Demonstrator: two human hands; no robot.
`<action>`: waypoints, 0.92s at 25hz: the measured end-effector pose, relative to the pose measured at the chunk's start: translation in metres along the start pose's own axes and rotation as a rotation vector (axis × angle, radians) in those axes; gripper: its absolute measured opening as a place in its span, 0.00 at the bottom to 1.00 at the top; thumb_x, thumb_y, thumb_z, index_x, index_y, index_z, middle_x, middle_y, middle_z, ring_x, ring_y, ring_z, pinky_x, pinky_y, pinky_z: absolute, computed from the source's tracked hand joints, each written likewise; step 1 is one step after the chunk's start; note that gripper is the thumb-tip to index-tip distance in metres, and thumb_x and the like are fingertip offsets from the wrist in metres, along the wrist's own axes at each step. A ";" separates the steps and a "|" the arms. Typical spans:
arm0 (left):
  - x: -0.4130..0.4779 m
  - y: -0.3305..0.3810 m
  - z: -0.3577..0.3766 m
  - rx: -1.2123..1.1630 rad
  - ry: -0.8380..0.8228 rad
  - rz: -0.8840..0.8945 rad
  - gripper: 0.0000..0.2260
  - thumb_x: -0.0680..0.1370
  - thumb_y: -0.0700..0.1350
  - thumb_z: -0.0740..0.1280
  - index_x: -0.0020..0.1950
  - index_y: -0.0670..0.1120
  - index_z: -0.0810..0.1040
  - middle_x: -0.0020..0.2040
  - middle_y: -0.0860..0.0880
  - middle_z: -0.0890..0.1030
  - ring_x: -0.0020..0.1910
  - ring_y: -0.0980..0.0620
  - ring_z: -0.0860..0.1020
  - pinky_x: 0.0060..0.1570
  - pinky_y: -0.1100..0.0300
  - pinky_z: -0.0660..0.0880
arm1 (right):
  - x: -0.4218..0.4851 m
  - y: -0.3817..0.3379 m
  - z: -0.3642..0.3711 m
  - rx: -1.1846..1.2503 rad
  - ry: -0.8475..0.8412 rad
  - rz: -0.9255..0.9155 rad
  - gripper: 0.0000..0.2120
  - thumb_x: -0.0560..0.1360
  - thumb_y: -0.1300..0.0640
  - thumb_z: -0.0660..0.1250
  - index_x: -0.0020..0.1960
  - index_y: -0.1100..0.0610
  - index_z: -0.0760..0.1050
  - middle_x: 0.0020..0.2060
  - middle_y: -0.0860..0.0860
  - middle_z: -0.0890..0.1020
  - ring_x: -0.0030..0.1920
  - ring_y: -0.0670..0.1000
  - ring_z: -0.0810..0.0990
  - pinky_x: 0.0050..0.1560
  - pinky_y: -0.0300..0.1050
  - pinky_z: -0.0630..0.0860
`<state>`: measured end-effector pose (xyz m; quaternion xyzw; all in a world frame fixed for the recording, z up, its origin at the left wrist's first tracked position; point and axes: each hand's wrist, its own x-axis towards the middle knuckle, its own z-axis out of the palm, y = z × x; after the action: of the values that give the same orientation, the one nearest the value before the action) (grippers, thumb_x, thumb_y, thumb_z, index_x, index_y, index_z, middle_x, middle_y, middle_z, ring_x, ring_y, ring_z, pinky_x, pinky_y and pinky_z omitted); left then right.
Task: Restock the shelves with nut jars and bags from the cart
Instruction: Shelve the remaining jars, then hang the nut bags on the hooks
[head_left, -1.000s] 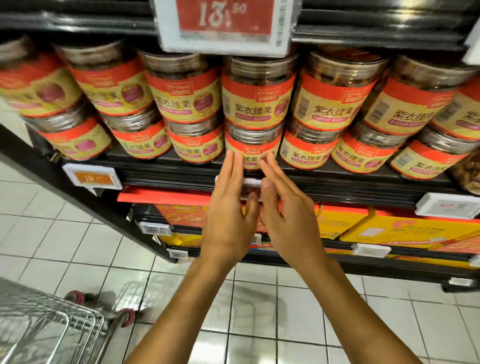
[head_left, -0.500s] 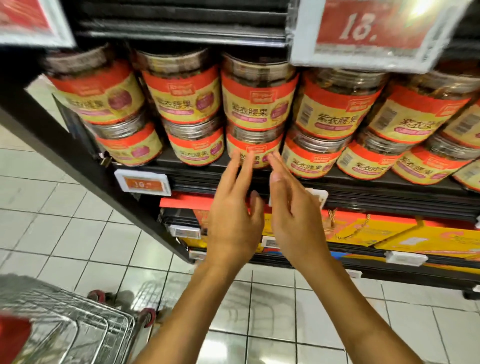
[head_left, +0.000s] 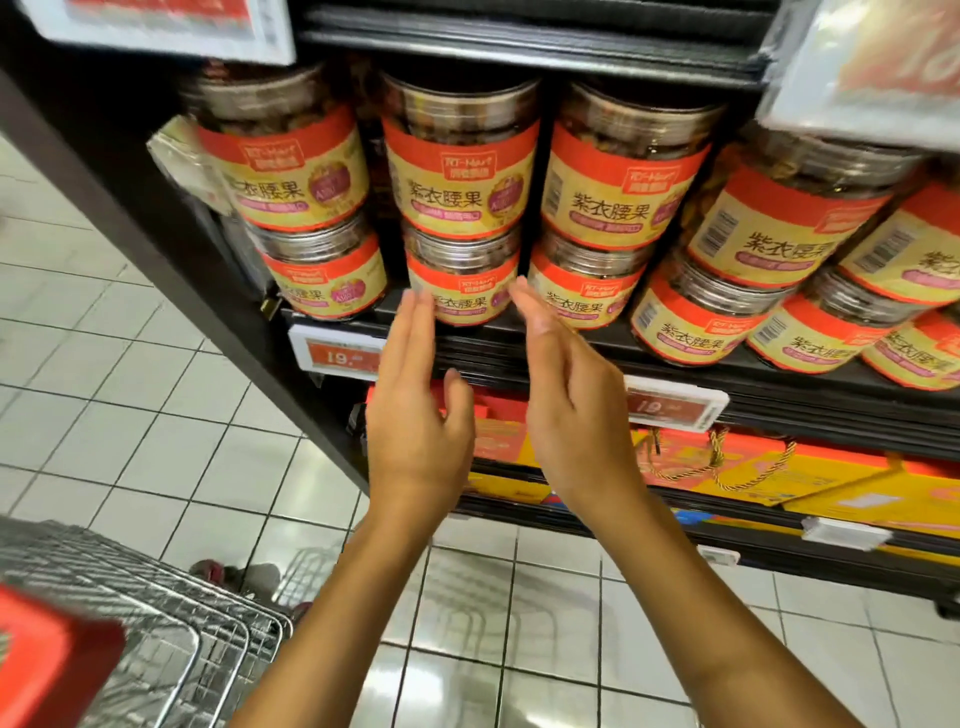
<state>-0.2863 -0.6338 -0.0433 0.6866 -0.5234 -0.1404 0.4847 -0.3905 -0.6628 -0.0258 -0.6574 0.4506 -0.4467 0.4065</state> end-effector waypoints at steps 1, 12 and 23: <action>0.006 -0.001 0.000 0.007 -0.027 -0.001 0.27 0.75 0.32 0.61 0.74 0.40 0.61 0.74 0.44 0.63 0.72 0.58 0.59 0.65 0.81 0.50 | 0.005 -0.002 0.007 -0.001 0.000 -0.001 0.22 0.79 0.51 0.50 0.67 0.59 0.70 0.65 0.46 0.73 0.65 0.34 0.66 0.64 0.24 0.60; 0.014 -0.018 -0.021 -0.123 0.021 0.028 0.21 0.75 0.33 0.61 0.68 0.39 0.70 0.67 0.44 0.73 0.66 0.54 0.69 0.68 0.67 0.63 | 0.010 0.000 0.033 0.076 0.148 -0.037 0.25 0.76 0.44 0.49 0.61 0.57 0.76 0.56 0.48 0.80 0.61 0.44 0.76 0.63 0.45 0.72; 0.054 -0.040 -0.050 -0.284 0.187 -0.214 0.31 0.71 0.38 0.57 0.75 0.47 0.61 0.74 0.51 0.65 0.71 0.59 0.66 0.61 0.75 0.64 | 0.029 -0.020 0.094 0.177 -0.065 0.066 0.25 0.77 0.49 0.50 0.68 0.59 0.70 0.66 0.50 0.74 0.68 0.44 0.69 0.70 0.46 0.65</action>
<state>-0.2060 -0.6552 -0.0341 0.6732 -0.3751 -0.1991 0.6053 -0.2910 -0.6725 -0.0262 -0.6180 0.4175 -0.4494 0.4918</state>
